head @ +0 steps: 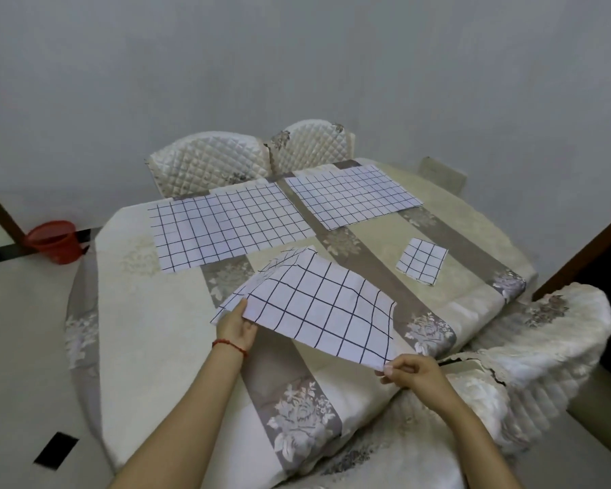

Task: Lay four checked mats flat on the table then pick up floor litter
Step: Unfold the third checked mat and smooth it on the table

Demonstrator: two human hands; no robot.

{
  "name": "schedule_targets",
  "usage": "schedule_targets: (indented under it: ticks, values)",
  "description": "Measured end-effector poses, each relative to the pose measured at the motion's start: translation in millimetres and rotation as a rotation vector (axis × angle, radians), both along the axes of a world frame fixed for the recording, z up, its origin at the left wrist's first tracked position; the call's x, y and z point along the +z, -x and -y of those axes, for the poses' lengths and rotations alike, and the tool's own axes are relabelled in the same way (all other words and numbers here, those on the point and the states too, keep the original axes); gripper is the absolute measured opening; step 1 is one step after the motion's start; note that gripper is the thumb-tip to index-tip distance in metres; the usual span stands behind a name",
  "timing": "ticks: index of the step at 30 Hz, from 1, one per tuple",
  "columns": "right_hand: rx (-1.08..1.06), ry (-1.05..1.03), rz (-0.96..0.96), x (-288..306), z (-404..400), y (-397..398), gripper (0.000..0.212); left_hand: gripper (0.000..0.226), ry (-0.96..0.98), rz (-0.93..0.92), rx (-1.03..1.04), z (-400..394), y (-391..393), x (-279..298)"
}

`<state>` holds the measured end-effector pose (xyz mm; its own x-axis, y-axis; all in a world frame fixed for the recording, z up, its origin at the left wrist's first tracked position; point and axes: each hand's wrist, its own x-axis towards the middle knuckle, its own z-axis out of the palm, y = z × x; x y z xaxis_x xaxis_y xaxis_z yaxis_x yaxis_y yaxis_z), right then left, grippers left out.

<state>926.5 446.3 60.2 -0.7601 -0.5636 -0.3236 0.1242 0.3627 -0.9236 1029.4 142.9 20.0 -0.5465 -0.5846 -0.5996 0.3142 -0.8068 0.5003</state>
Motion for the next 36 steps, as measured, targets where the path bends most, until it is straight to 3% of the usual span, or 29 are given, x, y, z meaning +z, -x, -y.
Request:
schedule_targets:
  ticks: [7,13,18,26,30,34,36]
  values:
    - [0.132,-0.094,-0.078,-2,20,9,0.017,0.034,-0.050,0.112,0.166,-25,-77,-16]
    - [0.255,-0.172,-0.132,-13,22,33,0.023,0.006,-0.102,0.265,0.198,-73,-121,-33]
    - [0.334,-0.241,-0.141,-28,10,59,0.024,0.011,-0.170,0.251,0.282,-112,-124,-45]
    - [0.314,-0.335,-0.130,-52,-3,89,0.028,0.009,-0.243,0.348,0.365,-137,-130,-48]
    - [0.204,-0.322,-0.017,-56,9,95,0.020,0.015,-0.185,0.409,0.424,-124,-132,-50]
    - [0.107,-0.341,0.076,-62,26,102,0.035,0.005,-0.110,0.449,0.464,-106,-139,-50]
    - [0.121,-0.400,0.004,-69,33,102,0.034,0.024,-0.077,0.497,0.487,-97,-145,-54]
